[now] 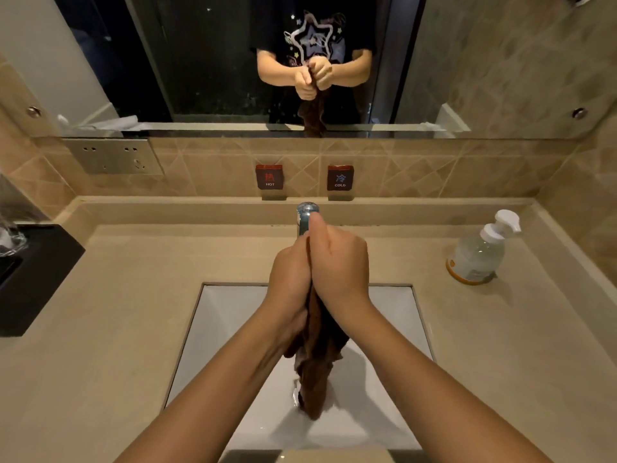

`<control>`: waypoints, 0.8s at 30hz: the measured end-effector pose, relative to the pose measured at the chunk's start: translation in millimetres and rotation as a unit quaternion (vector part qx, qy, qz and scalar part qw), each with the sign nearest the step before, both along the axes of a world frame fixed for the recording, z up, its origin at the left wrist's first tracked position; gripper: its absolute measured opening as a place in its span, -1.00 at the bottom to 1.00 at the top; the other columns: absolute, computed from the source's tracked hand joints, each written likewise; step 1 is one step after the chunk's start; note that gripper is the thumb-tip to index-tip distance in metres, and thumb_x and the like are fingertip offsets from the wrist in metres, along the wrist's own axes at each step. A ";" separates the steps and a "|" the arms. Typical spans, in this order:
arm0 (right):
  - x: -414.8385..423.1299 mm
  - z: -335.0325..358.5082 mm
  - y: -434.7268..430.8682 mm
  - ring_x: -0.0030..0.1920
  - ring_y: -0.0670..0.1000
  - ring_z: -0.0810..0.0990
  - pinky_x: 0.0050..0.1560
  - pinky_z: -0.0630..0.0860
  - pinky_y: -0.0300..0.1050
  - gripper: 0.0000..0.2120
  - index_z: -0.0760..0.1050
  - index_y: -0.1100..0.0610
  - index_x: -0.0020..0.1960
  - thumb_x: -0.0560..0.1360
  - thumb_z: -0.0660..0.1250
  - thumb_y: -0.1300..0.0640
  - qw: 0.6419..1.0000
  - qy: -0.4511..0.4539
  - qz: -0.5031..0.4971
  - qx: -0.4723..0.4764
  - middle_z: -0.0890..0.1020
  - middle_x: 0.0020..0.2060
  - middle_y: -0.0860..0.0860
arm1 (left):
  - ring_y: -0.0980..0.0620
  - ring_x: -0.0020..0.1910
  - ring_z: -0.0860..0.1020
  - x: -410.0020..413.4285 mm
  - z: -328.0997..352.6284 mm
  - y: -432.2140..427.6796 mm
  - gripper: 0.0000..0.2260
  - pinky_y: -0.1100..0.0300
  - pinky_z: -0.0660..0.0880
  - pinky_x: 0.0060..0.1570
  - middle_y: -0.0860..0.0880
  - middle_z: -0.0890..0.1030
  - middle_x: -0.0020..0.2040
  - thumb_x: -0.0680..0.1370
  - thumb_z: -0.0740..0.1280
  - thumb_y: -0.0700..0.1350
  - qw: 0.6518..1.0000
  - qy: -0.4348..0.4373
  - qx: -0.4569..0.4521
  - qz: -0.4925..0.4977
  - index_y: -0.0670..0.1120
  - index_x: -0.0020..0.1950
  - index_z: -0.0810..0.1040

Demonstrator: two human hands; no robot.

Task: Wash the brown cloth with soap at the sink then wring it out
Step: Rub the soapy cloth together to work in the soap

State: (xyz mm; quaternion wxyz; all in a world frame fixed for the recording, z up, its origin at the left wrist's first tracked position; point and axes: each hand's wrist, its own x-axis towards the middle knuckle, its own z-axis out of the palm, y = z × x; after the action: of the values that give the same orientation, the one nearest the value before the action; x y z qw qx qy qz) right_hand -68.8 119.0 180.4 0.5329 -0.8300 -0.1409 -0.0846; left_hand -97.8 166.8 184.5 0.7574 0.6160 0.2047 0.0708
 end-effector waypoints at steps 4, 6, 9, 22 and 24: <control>17.3 6.2 -6.5 -0.46 -0.02 0.39 -0.38 0.28 -0.11 -0.48 0.29 0.13 -0.52 0.60 0.09 0.03 0.995 0.078 -0.029 0.047 0.41 -0.55 0.02 | 0.13 -0.46 0.55 -2.1 7.1 -0.7 -0.71 0.32 0.44 -0.48 -0.01 0.57 -0.47 0.58 0.23 -0.11 0.999 0.017 -0.030 0.007 -0.15 -0.29 0.57; -4.2 -0.9 -1.4 -0.33 0.05 0.53 -0.32 0.36 -0.13 -0.54 0.45 0.20 -0.36 0.61 0.07 0.02 0.998 0.041 0.002 -0.046 0.55 -0.41 0.10 | 0.15 -0.50 0.50 4.1 4.0 7.7 -0.74 0.38 0.39 -0.52 -0.05 0.50 -0.45 0.60 0.19 -0.17 0.999 0.022 -0.014 0.031 -0.13 -0.29 0.48; -19.4 3.6 5.3 -0.20 0.17 0.54 -0.21 0.30 -0.12 -0.65 0.47 0.26 -0.20 0.60 0.05 0.11 0.992 -0.019 0.058 -0.111 0.56 -0.28 0.20 | 0.22 -0.54 0.44 6.0 2.4 4.2 -0.70 0.39 0.40 -0.38 -0.03 0.39 -0.45 0.64 0.08 -0.26 0.998 -0.006 -0.048 0.047 -0.11 -0.30 0.32; -10.8 4.2 8.2 -0.22 0.20 0.56 -0.22 0.39 -0.03 -0.51 0.47 0.23 -0.29 0.58 -0.05 -0.02 0.992 -0.030 0.023 -0.117 0.62 -0.30 0.21 | 0.09 -0.52 0.46 -3.1 11.2 8.6 -0.64 0.33 0.38 -0.53 0.06 0.46 -0.59 0.59 0.23 -0.15 0.996 0.033 -0.059 0.053 -0.12 -0.43 0.42; 16.9 11.3 -1.3 -0.28 0.13 0.49 -0.28 0.27 -0.05 -0.63 0.31 0.18 -0.33 0.61 0.01 0.08 0.994 0.017 0.016 -0.103 0.55 -0.36 0.14 | 0.08 -0.49 0.55 -8.1 11.6 0.7 -0.68 0.33 0.44 -0.51 0.00 0.55 -0.52 0.60 0.24 -0.13 0.996 0.026 -0.078 0.028 -0.16 -0.34 0.54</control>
State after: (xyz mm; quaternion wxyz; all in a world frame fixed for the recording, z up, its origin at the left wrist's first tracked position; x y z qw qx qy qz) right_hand -51.9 117.7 191.7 0.4485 -0.8793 -0.1530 -0.0474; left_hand -105.9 167.5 196.1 0.7952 0.5506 0.2468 0.0598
